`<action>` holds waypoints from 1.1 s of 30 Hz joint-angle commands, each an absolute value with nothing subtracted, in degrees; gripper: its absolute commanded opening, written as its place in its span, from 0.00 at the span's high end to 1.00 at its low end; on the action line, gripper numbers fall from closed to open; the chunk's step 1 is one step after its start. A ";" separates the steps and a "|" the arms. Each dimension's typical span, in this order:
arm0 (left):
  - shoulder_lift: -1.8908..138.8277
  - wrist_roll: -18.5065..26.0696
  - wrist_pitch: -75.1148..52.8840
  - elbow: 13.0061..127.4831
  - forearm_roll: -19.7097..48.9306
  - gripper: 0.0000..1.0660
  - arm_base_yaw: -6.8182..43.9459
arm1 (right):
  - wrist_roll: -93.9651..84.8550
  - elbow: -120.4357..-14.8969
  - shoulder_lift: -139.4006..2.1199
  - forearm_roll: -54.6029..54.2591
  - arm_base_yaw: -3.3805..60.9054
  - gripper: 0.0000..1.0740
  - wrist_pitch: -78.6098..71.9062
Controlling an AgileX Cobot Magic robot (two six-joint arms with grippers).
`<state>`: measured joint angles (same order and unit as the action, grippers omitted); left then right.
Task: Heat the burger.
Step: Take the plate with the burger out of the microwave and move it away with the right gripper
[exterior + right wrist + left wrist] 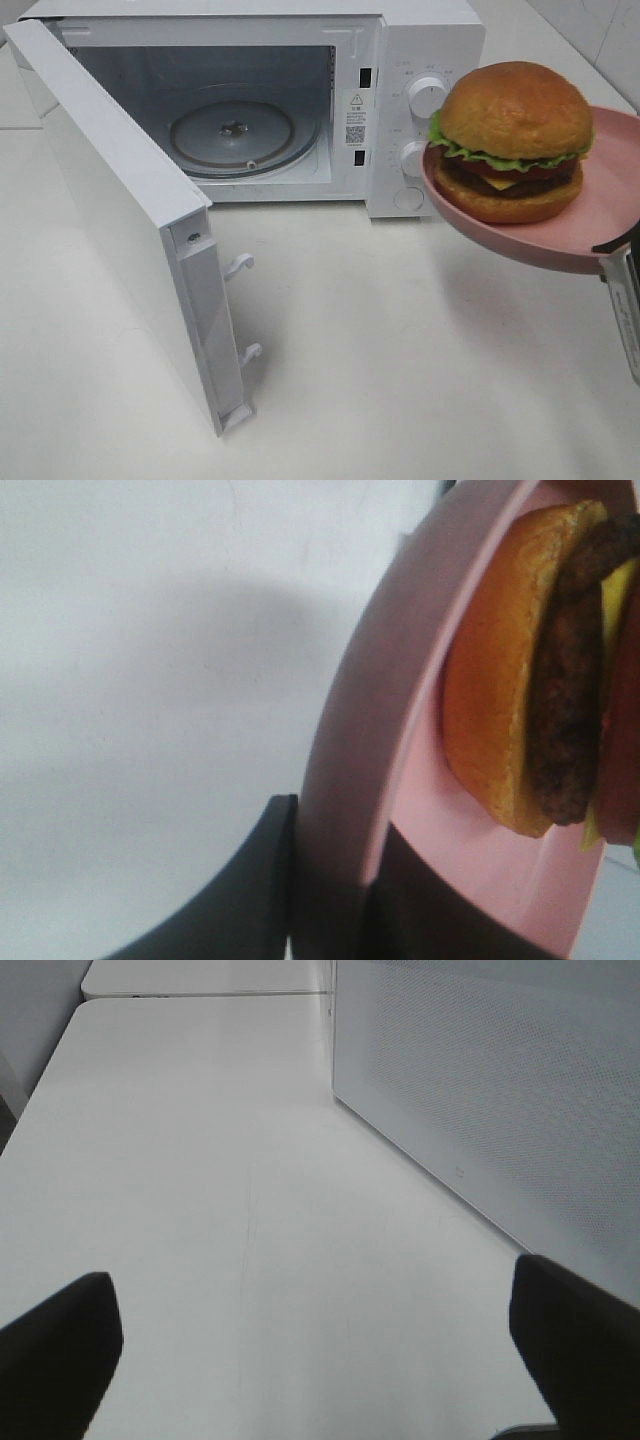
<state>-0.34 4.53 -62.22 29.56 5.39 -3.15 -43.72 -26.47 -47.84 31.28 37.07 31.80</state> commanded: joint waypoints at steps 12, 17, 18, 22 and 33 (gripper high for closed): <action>-1.15 4.47 -61.48 29.62 5.61 0.08 -3.32 | -20.74 -26.99 -47.10 44.52 36.73 1.00 36.67; -1.15 4.47 -61.48 29.62 5.61 0.08 -3.32 | -15.01 -26.99 -47.56 45.95 36.73 1.00 40.39; -1.15 4.47 -61.48 29.62 5.61 0.08 -3.32 | -12.32 -26.99 -47.84 47.15 36.73 1.00 42.23; -1.15 4.47 -61.48 29.62 5.61 0.08 -3.32 | -4.30 -26.99 -49.68 50.42 36.73 1.00 46.41; -1.15 4.47 -61.48 29.62 5.67 0.08 -3.32 | 12.61 -26.99 -58.44 56.04 36.73 1.00 50.88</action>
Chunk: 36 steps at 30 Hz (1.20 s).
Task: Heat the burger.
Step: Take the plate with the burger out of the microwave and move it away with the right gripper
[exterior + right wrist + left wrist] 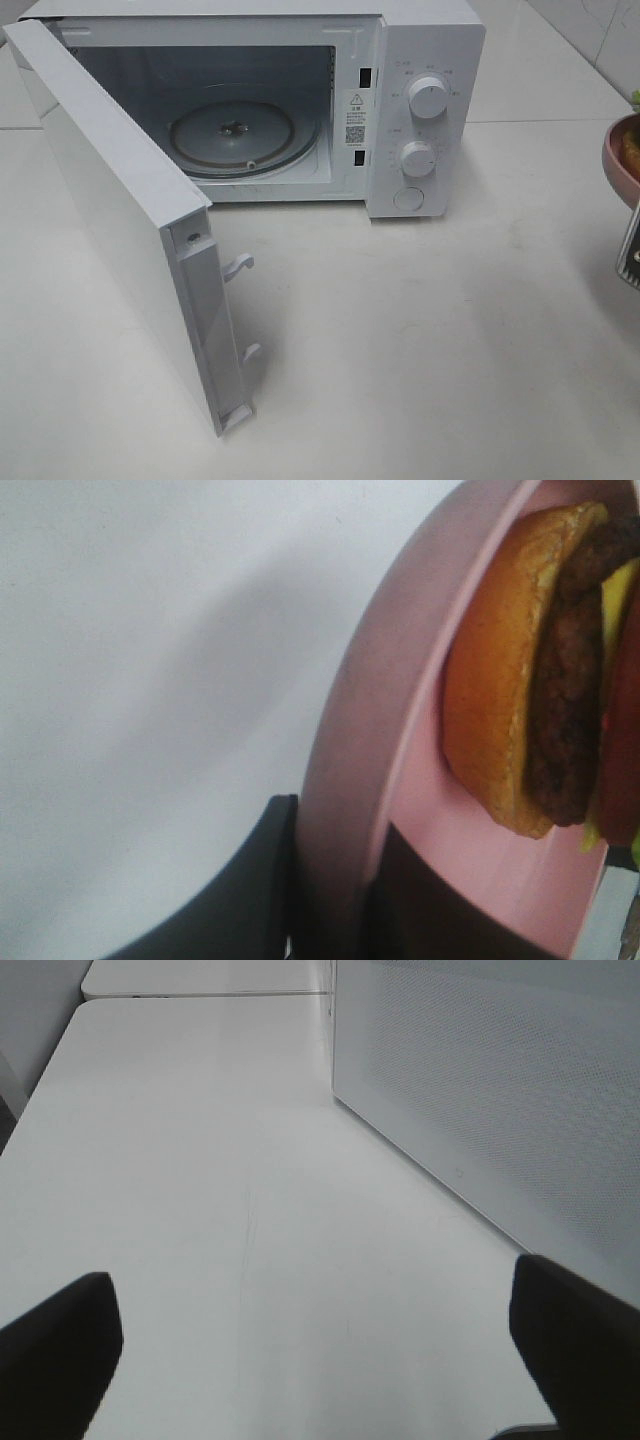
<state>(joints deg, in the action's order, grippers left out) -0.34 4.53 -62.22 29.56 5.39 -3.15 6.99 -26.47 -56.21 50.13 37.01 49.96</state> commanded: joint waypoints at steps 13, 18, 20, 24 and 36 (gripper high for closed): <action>-1.15 4.47 -61.48 29.62 5.67 0.08 -3.32 | 38.96 -26.99 -72.88 59.47 36.73 0.99 52.37; -1.15 4.47 -61.48 29.62 5.67 0.08 -3.32 | 44.69 -27.04 -76.89 59.47 36.73 0.99 52.94; -1.15 4.47 -61.48 29.62 5.67 0.08 -3.32 | 47.67 -27.04 -78.67 59.47 36.73 0.99 53.29; -1.15 4.47 -61.48 29.62 5.67 0.08 -3.32 | 53.23 -27.04 -82.39 59.47 36.73 0.99 53.40; -1.15 4.47 -61.48 29.62 5.67 0.08 -3.32 | 58.50 -30.60 -95.45 59.47 36.73 0.96 53.29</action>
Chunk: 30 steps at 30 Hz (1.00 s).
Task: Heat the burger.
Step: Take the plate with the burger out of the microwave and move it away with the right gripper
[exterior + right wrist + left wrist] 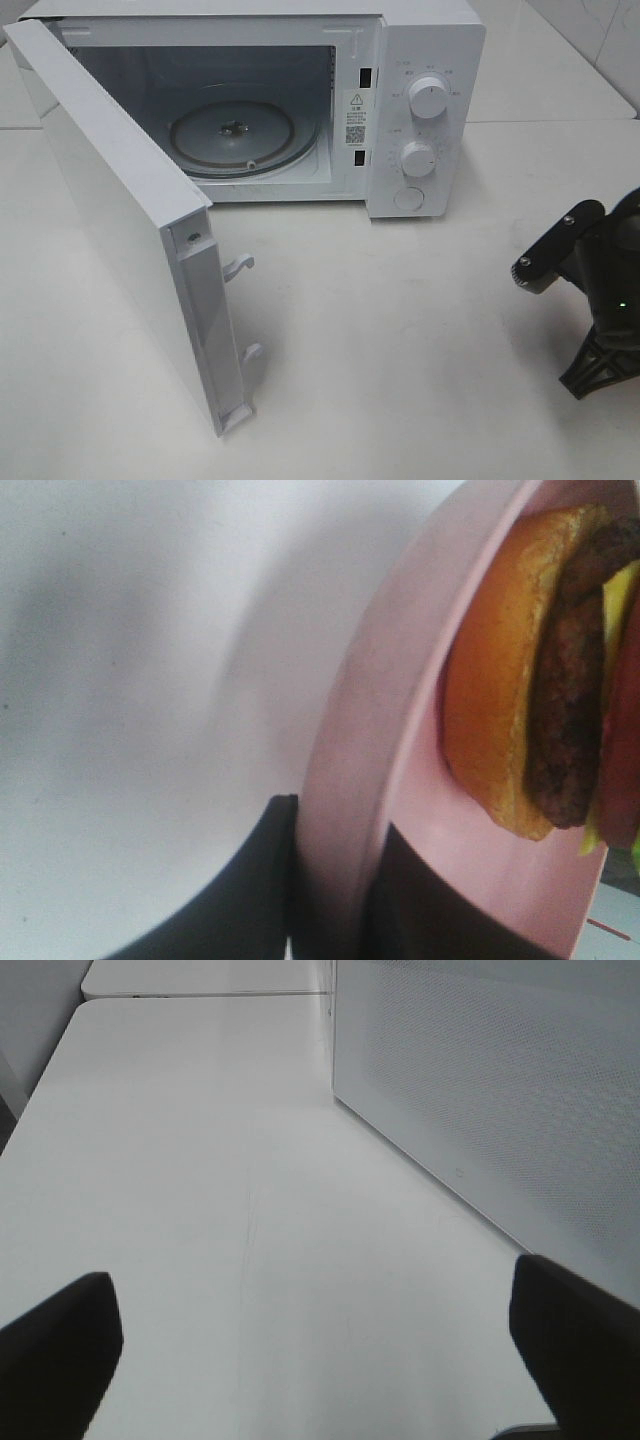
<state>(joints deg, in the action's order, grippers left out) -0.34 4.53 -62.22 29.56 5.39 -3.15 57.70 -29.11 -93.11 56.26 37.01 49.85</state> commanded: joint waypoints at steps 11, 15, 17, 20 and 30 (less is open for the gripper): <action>-1.15 4.47 -61.48 29.62 5.67 0.08 -3.32 | 67.04 -33.46 -103.53 62.45 36.67 0.94 53.23; -1.15 4.47 -61.48 29.62 5.67 0.08 -3.32 | 67.78 -34.84 -105.02 62.28 34.43 0.92 53.23; -1.15 4.47 -61.48 29.62 5.67 0.08 -3.32 | 67.95 -35.18 -105.25 62.28 33.80 0.92 53.23; -1.15 4.47 -61.48 29.62 5.67 0.08 -3.32 | 67.95 -36.27 -106.28 62.40 31.74 0.90 53.23; -1.15 4.47 -61.48 29.62 5.56 0.08 -3.32 | 68.53 -36.61 -107.72 62.11 30.71 0.76 51.39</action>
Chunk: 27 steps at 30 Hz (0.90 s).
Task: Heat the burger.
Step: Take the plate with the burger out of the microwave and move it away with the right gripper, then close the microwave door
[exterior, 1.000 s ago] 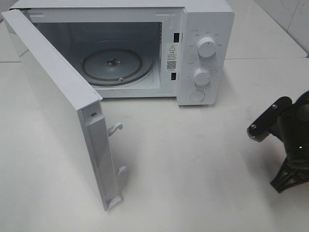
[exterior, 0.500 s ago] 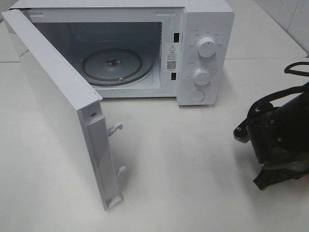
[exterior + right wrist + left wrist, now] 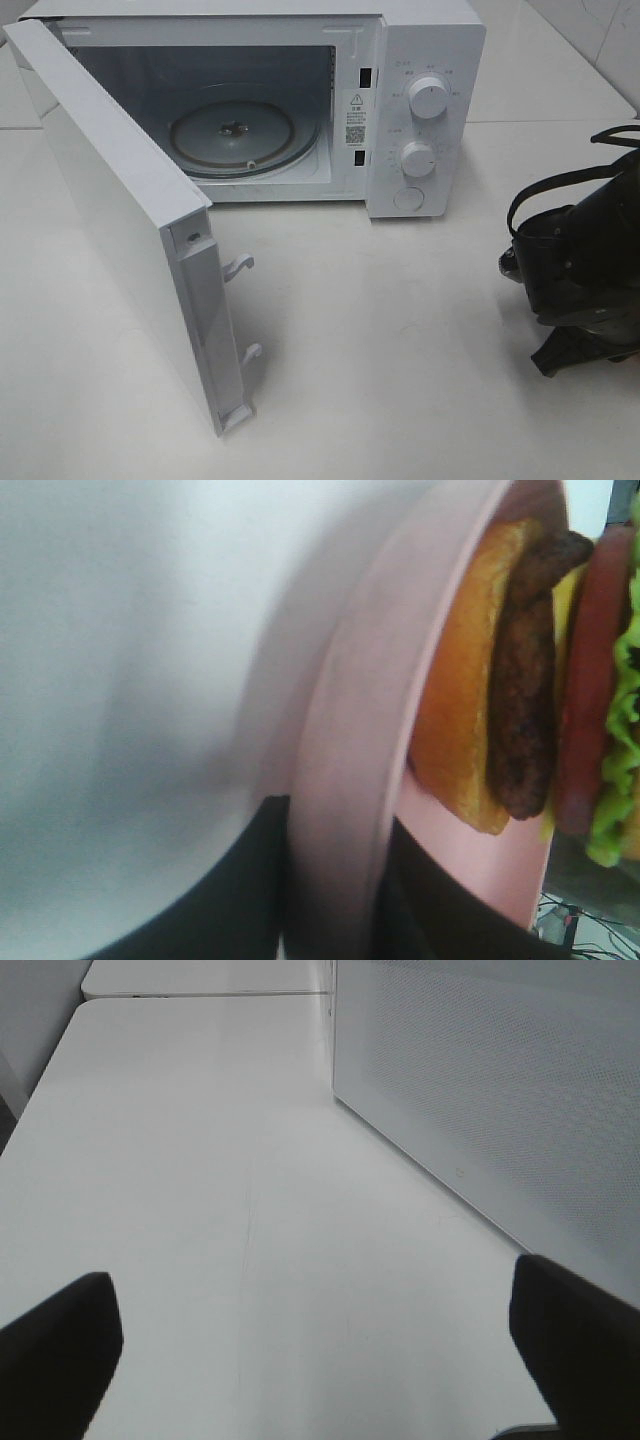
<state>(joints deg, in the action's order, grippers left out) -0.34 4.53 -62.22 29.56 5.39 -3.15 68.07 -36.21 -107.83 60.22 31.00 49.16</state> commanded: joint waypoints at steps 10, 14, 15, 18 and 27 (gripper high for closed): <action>-1.15 4.47 -61.48 29.62 5.56 0.08 -3.32 | 63.66 -36.61 -105.42 59.19 30.88 0.58 48.30; -1.15 4.47 -61.48 29.62 5.56 0.08 -3.32 | 60.33 -36.61 -102.67 56.55 30.88 0.58 47.21; -1.15 4.47 -61.48 29.62 5.56 0.08 -3.32 | 59.01 -36.61 -101.70 55.29 30.88 0.58 46.70; -1.15 4.47 -61.48 29.62 5.56 0.08 -3.32 | 54.32 -36.61 -98.26 51.68 30.88 0.58 44.40; -1.15 4.47 -61.48 29.62 5.56 0.08 -3.32 | 44.23 -36.61 -88.18 44.75 30.88 0.45 42.17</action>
<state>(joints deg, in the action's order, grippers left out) -0.34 4.53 -62.22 29.56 5.39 -3.15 46.12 -36.38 -90.07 45.44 31.00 41.94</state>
